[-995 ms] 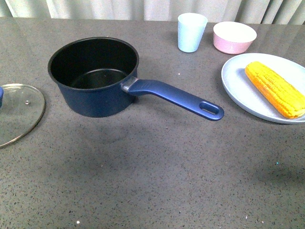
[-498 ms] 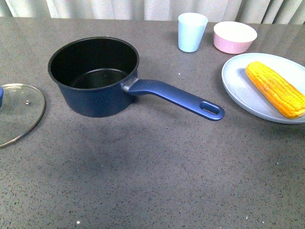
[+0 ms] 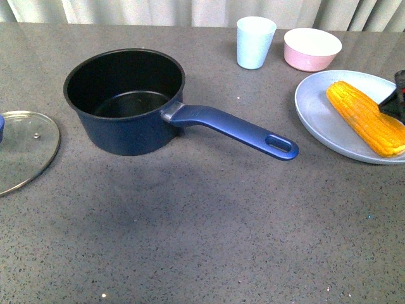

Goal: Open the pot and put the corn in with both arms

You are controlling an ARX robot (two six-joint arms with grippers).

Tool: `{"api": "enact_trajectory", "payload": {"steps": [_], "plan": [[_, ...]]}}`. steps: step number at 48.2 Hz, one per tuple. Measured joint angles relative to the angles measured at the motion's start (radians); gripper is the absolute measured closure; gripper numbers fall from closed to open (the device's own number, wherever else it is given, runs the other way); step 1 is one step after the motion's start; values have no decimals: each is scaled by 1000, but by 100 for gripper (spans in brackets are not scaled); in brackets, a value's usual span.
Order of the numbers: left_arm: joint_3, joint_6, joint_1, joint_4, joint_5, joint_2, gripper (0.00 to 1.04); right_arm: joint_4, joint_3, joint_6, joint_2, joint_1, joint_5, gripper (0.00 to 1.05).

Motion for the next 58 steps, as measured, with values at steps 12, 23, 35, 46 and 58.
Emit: {"api": "enact_trajectory", "payload": {"steps": [12, 23, 35, 46, 58], "plan": [[0, 0, 0, 0, 0, 0, 9, -23, 137, 8, 156, 28, -1, 9], [0, 0, 0, 0, 0, 0, 9, -29, 148, 14, 209, 29, -5, 25], [0, 0, 0, 0, 0, 0, 9, -32, 145, 16, 206, 23, -48, 68], [0, 0, 0, 0, 0, 0, 9, -85, 146, 40, 87, 29, -137, 88], [0, 0, 0, 0, 0, 0, 9, -134, 254, 83, -2, 154, -176, 92]]}}
